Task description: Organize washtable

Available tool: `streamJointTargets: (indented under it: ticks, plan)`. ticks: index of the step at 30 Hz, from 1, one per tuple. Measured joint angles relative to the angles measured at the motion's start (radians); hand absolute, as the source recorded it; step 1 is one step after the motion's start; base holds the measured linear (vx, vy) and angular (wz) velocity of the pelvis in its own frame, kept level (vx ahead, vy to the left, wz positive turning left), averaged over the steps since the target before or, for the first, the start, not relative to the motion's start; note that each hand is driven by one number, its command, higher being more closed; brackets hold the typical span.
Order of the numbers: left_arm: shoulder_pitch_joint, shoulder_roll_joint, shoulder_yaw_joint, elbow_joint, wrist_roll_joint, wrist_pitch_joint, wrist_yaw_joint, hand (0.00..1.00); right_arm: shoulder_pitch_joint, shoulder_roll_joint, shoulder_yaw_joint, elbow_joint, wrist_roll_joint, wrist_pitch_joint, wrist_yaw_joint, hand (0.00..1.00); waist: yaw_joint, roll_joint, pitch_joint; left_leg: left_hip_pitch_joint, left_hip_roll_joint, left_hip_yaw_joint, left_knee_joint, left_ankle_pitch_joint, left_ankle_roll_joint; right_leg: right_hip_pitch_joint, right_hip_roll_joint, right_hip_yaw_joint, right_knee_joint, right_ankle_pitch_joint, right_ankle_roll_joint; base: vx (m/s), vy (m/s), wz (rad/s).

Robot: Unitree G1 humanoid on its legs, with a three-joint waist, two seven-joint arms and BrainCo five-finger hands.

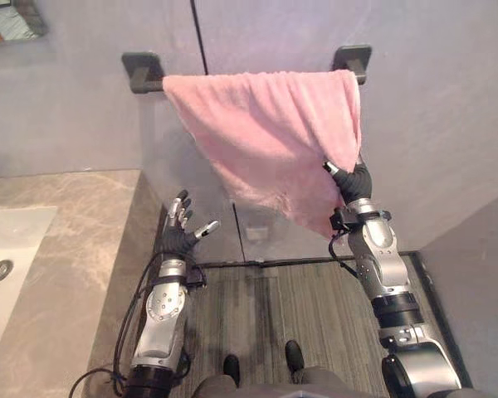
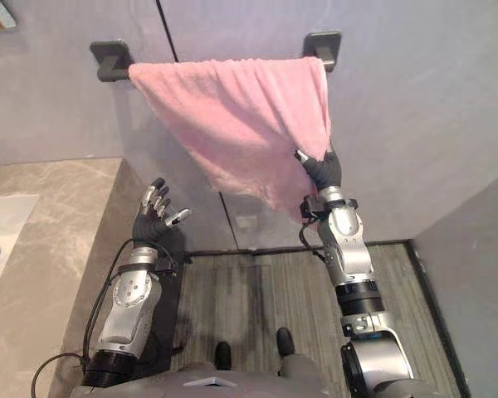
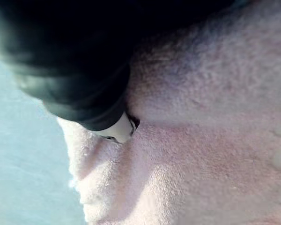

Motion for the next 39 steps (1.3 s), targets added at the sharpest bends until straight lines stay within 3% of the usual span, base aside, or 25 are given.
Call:
streamJointTargets:
  ticks: [12,24,34,39]
  plan:
    - [-0.211,-0.001,-0.119,0.082,0.061,0.001,0.051,0.0,0.035,0.014,0.066,-0.059,0.119,-0.004,0.036,1.0,-0.018,-0.002,-0.002,0.023,0.002,0.028,-0.016,-0.001,-0.001,0.004,0.006,0.026,-0.001,0.0,0.0,0.01,0.001,-0.06]
    - [-0.273,-0.025,-0.117,0.089,0.13,0.035,0.168,0.0,0.076,0.014,0.101,-0.099,0.127,-0.012,0.033,1.0,-0.025,-0.001,-0.002,0.03,0.001,0.042,-0.018,-0.008,-0.006,0.008,0.007,0.043,-0.009,0.001,0.0,0.01,0.003,-0.04]
    - [-0.252,-0.032,-0.066,0.075,0.156,0.034,0.173,0.0,0.096,0.014,0.102,-0.101,0.125,-0.021,0.026,1.0,-0.022,0.004,-0.002,0.028,0.001,0.038,-0.018,-0.01,-0.006,0.008,0.006,0.04,-0.01,0.0,0.0,0.0,0.0,0.01]
    - [-0.211,-0.04,-0.047,0.053,0.157,0.034,0.172,0.0,0.125,0.017,0.089,-0.131,0.124,-0.024,0.02,1.0,-0.016,0.02,-0.005,0.026,0.002,0.019,-0.018,-0.01,-0.006,0.012,0.005,0.032,-0.01,-0.003,-0.002,0.01,-0.001,0.08]
